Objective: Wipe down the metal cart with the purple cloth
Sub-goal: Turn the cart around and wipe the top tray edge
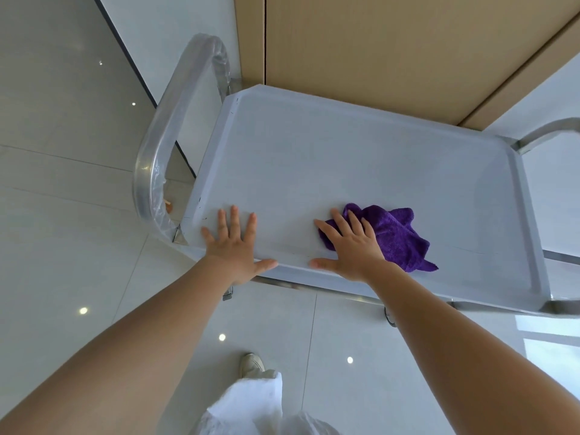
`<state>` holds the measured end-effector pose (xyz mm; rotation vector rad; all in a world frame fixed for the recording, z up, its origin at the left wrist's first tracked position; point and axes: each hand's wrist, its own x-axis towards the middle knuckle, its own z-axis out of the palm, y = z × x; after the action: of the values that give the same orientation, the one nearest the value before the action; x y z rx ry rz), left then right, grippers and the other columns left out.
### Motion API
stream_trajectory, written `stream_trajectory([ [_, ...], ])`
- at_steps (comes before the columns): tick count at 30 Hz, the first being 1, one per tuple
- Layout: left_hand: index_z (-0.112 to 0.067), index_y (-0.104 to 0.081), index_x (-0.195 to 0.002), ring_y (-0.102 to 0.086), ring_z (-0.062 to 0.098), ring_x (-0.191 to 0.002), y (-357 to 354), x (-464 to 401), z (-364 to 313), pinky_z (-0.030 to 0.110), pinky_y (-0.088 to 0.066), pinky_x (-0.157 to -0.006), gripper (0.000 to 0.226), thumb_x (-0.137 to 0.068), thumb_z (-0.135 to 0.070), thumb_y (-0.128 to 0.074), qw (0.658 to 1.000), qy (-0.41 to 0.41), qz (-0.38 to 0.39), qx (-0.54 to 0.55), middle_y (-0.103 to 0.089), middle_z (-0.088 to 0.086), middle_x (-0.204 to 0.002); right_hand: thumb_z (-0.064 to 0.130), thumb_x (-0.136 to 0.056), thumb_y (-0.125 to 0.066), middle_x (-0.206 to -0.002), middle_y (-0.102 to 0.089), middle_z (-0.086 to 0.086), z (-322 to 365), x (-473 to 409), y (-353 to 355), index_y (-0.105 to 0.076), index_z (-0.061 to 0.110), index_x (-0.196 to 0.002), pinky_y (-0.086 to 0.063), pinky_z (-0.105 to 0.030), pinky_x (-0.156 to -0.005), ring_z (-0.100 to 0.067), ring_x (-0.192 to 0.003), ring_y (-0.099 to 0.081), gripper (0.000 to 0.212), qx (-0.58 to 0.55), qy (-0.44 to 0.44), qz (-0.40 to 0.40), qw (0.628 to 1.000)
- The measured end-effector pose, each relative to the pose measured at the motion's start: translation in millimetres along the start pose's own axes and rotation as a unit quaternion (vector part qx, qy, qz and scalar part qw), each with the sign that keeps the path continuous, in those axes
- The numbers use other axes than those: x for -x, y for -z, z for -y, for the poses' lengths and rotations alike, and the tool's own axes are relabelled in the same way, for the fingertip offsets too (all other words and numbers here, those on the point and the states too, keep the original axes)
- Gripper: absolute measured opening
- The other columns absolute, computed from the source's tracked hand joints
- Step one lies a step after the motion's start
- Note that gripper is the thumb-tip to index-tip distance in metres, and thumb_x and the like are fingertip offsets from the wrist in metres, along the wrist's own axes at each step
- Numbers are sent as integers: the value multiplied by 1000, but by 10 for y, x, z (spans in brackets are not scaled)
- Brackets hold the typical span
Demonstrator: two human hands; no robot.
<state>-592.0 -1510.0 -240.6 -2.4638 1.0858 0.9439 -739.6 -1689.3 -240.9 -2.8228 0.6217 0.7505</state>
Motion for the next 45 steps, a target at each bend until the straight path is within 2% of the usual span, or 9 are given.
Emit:
stream_trajectory([
  [15, -20, 35, -138, 33, 38, -134, 75, -61, 25, 60, 4, -109, 102, -80, -78, -26, 1000, 11, 24, 17, 41, 16, -143, 75, -81, -38, -159, 8, -1, -52, -92, 42, -1, 39, -149, 6, -45, -115, -29, -145, 9, 85, -31, 17, 0, 999],
  [21, -20, 32, -140, 29, 37, -136, 127, -28, -43, 59, 2, -111, 102, -82, -75, -31, 999, 34, 27, 10, 38, 16, -146, 45, -87, -59, -158, -8, -8, -261, 143, 49, -25, 26, -148, -11, -45, -116, -28, -144, -7, 72, -157, -18, -190, 969],
  [25, -15, 21, -146, 21, 34, -140, 205, 34, -161, 55, 2, -111, 99, -87, -62, -44, 997, 47, 16, 54, 28, 18, -151, 58, -88, -49, -158, -8, -8, -306, 225, -125, -16, 30, -150, -5, -47, -115, -28, -145, 1, 76, -128, -121, -113, 978],
  [29, -15, 1, -150, 4, 29, -144, 179, 166, -415, 46, -5, -114, 75, -95, -42, -43, 985, -5, -79, 152, 2, 13, -157, 41, -94, -50, -143, -38, -7, -258, 172, 10, -42, 19, -138, -26, -46, -106, -30, -132, -28, 50, -180, -128, -146, 964],
  [31, -14, -14, -149, -17, 25, -141, 127, 248, -567, 37, -19, -112, 64, -96, -34, -44, 940, -32, -130, 314, -20, 11, -153, 32, -96, -47, -124, -53, -7, -194, 151, 100, -55, 11, -121, -36, -43, -95, -30, -116, -43, 33, -218, -101, -178, 954],
  [34, -22, -24, -147, -32, 18, -136, 93, 368, -696, 35, -29, -110, 61, -93, -38, -50, 801, -13, -118, 587, -33, 2, -149, 23, -97, -48, -87, -55, 1, 38, 222, 277, -56, 9, -91, -39, -24, -71, -23, -87, -50, 18, -327, -37, -180, 927],
  [38, -30, -51, -124, -57, 17, -113, 104, 585, -571, 34, -46, -98, 56, -75, -56, -62, 667, -35, -96, 738, -61, -9, -117, 22, -96, -51, -67, -45, 8, 584, 369, 558, -48, 19, -70, -35, -12, -56, -3, -60, -43, 26, -468, 28, -139, 872],
  [41, -26, -60, -113, -62, 12, -104, 184, 802, -235, 26, -49, -87, 35, -85, -46, -60, 621, -9, -112, 776, -67, -6, -108, 27, -95, -53, -63, -41, 5, 1014, 378, 763, -43, 18, -61, -32, -17, -55, -7, -55, -37, 36, -547, 22, -114, 829],
  [45, -13, -62, -99, -64, 19, -92, 325, 1053, 327, 31, -51, -78, 24, -90, -34, -58, 656, -8, -170, 735, -69, 4, -97, 34, -93, -56, -59, -45, 3, 1559, 329, 1042, -49, 13, -61, -37, -20, -52, -11, -56, -42, 39, -648, -23, -96, 756],
])
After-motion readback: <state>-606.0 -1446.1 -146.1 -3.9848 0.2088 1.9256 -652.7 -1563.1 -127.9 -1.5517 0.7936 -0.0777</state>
